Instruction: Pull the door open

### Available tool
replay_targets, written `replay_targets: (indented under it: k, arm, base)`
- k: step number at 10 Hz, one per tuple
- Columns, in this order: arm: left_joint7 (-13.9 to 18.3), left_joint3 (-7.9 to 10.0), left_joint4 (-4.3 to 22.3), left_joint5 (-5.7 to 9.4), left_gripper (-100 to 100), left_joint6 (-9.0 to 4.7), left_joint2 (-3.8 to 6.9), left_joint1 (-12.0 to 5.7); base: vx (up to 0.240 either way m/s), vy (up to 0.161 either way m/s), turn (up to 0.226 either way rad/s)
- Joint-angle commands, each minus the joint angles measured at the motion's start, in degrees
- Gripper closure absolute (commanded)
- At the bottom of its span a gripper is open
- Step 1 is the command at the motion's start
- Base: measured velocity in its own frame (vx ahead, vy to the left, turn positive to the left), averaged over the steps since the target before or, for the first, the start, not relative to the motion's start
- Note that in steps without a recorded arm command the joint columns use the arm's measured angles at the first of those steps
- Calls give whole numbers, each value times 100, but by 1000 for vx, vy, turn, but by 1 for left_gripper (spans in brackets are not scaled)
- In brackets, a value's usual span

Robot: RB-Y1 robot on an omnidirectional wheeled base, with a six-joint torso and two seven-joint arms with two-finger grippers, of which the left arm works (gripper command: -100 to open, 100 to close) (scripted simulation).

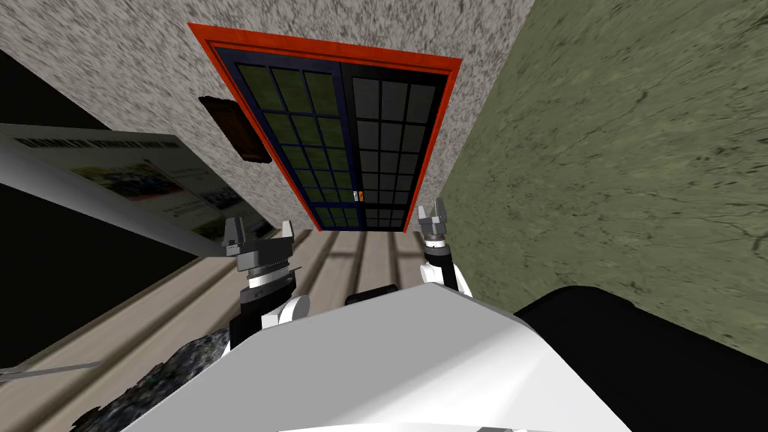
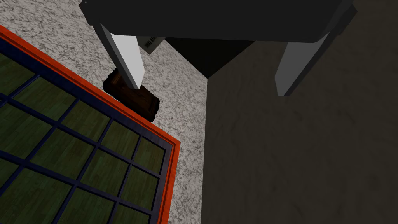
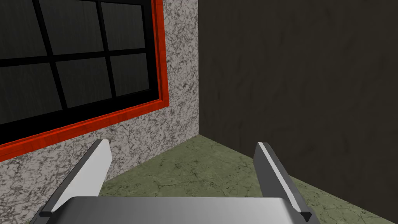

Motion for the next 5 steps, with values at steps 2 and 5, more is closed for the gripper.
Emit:
replay_targets:
  k: [2, 5]
  arm:
    - [204, -56, 246, 31, -100, -35, 67, -71]
    - [427, -118, 511, 65, -100, -74, 128, -148]
  base:
    - [145, -10, -19]
    - [163, -41, -10]
